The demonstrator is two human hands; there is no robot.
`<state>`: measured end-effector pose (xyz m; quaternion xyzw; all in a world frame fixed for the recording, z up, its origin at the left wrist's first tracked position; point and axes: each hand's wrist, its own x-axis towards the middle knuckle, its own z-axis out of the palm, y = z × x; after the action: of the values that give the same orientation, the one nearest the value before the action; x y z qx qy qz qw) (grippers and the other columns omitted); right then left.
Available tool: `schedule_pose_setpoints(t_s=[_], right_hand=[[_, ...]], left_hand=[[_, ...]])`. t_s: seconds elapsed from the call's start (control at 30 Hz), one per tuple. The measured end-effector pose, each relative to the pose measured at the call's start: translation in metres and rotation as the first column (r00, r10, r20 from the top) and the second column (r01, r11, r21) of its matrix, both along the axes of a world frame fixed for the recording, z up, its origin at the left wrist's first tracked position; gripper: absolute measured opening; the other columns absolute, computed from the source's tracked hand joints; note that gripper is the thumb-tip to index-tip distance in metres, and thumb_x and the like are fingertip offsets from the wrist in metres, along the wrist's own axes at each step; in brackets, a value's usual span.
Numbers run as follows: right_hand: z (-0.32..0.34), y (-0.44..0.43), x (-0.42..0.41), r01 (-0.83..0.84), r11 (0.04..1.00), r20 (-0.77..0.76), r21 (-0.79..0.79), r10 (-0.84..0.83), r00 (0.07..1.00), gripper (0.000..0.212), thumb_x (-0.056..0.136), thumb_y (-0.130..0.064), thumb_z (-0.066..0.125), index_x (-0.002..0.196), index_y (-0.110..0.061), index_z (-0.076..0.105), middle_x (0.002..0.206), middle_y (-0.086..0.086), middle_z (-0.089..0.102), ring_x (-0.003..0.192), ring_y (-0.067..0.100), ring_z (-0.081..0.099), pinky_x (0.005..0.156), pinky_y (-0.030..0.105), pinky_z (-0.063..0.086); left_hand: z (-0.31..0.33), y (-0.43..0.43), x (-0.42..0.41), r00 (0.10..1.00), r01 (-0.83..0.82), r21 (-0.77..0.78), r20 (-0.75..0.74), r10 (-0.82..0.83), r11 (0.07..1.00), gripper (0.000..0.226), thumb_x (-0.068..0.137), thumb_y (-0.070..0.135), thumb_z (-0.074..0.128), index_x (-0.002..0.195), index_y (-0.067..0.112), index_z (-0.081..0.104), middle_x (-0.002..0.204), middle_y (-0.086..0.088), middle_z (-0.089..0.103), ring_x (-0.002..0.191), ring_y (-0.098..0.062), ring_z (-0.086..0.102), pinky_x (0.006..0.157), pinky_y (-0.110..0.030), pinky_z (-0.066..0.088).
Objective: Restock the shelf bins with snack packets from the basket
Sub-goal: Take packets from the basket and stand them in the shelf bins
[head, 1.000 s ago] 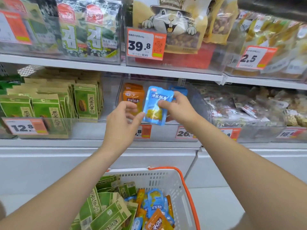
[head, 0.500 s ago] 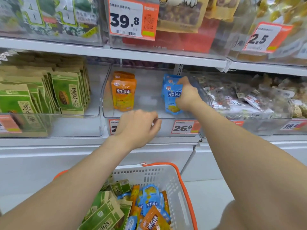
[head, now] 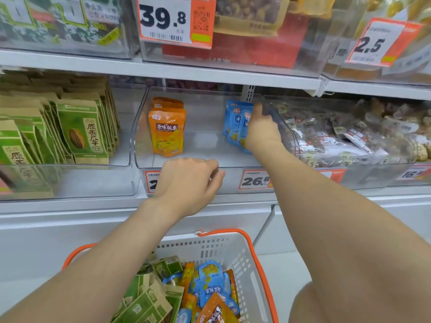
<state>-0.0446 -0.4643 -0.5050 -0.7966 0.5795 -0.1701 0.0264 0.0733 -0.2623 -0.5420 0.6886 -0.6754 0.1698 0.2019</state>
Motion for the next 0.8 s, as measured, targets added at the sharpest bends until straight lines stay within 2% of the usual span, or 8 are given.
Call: schedule_pose_setpoints(t_s=[0.13,0.27,0.37,0.5,0.63,0.8], right_hand=[[-0.005,-0.005,-0.004,-0.044,0.990,0.181,0.132,0.019,0.983,0.081,0.089,-0.011,0.075,0.150,-0.010,0.021,0.113,0.015,0.051,0.094,0.034,0.060,0.070,0.038,0.047],[-0.007,-0.007,-0.007,-0.101,0.985,0.222,0.142,0.068,0.973,0.082,0.089,-0.013,0.074,0.151,-0.013,0.020,0.115,0.014,0.051,0.090,0.028,0.052,0.073,0.036,0.046],[-0.010,-0.009,-0.011,-0.127,0.981,0.249,0.144,0.088,0.965,0.078,0.088,-0.013,0.074,0.148,-0.016,0.024,0.116,0.013,0.056,0.089,0.027,0.054,0.072,0.036,0.048],[-0.010,-0.008,-0.012,-0.142,0.982,0.191,0.121,0.117,0.975,0.064,0.092,-0.013,0.066,0.142,-0.017,0.028,0.116,0.018,0.057,0.087,0.033,0.058,0.069,0.038,0.047],[-0.008,-0.006,-0.005,-0.125,0.986,0.092,0.113,0.115,0.989,0.055,0.100,-0.020,0.058,0.146,-0.017,0.028,0.121,0.024,0.056,0.097,0.041,0.063,0.075,0.045,0.054],[-0.004,-0.010,-0.004,-0.104,0.990,0.097,0.093,0.095,0.991,0.045,0.105,-0.020,0.052,0.145,-0.013,0.033,0.124,0.027,0.057,0.102,0.043,0.064,0.081,0.048,0.057]], left_hand=[[0.000,0.001,-0.001,1.000,0.001,0.001,0.019,-0.001,1.000,0.034,0.105,0.052,0.037,0.081,0.030,0.047,0.075,0.007,0.065,0.070,-0.022,0.064,0.052,-0.034,0.018],[-0.001,0.001,0.001,0.999,0.023,0.006,0.034,-0.023,1.000,0.032,0.106,0.050,0.037,0.084,0.030,0.046,0.078,0.005,0.067,0.073,-0.025,0.065,0.052,-0.035,0.018],[-0.003,0.001,0.005,0.998,0.039,0.019,0.054,-0.039,0.999,0.034,0.106,0.049,0.035,0.090,0.028,0.056,0.081,0.005,0.068,0.074,-0.026,0.066,0.054,-0.035,0.022],[-0.003,0.002,0.004,0.997,0.050,0.019,0.062,-0.051,0.999,0.032,0.106,0.046,0.038,0.090,0.027,0.058,0.079,0.005,0.067,0.072,-0.026,0.066,0.058,-0.035,0.024],[-0.002,0.002,0.004,0.998,0.039,0.024,0.055,-0.040,0.999,0.031,0.107,0.046,0.038,0.092,0.028,0.058,0.083,0.005,0.068,0.076,-0.026,0.066,0.061,-0.035,0.026],[-0.001,0.003,0.004,0.998,0.049,0.040,0.039,-0.051,0.998,0.031,0.108,0.045,0.034,0.096,0.028,0.057,0.087,0.005,0.069,0.079,-0.026,0.066,0.064,-0.036,0.027]])
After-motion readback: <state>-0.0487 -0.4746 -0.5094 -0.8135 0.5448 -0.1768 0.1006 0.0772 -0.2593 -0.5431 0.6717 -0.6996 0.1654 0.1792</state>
